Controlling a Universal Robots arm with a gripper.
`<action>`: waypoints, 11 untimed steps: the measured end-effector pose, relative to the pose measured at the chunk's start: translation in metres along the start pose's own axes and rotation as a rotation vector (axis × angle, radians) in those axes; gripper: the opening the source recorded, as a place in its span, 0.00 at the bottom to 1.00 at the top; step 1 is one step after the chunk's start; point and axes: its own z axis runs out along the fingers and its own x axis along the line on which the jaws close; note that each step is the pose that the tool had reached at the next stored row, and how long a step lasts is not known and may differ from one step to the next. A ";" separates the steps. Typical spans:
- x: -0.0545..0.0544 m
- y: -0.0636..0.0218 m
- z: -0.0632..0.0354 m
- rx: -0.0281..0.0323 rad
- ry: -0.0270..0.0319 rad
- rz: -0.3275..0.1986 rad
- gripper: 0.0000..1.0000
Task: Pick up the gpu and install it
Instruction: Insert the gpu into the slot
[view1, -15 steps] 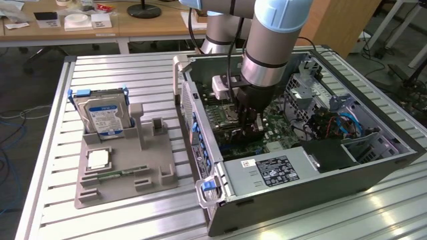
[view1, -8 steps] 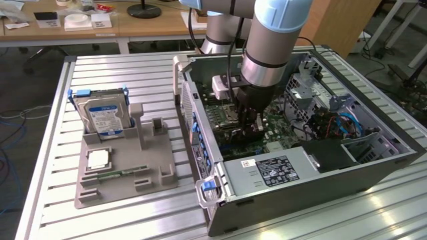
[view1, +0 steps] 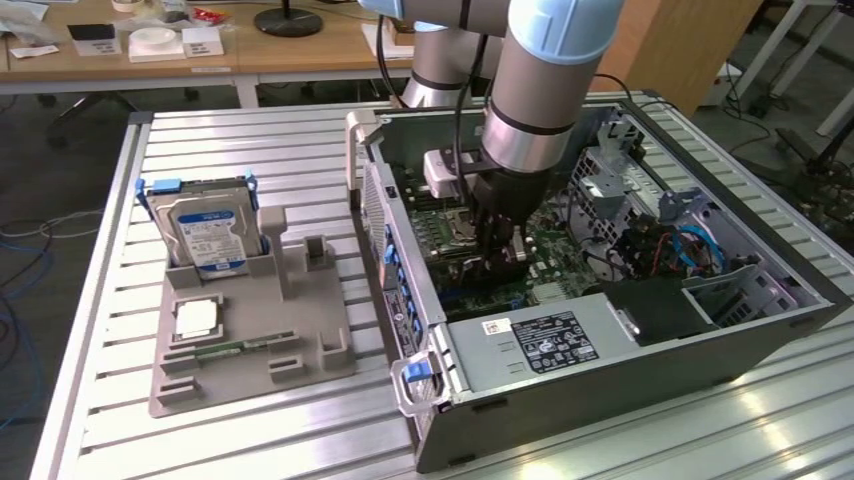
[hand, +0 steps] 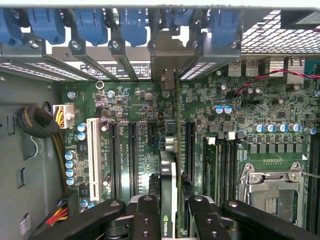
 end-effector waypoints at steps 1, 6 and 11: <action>0.000 0.0000 0.0000 0.0000 0.0000 0.000 0.26; 0.000 0.0000 0.0016 0.0000 0.0005 0.000 0.26; 0.000 0.0000 0.0023 0.0001 0.0000 0.001 0.26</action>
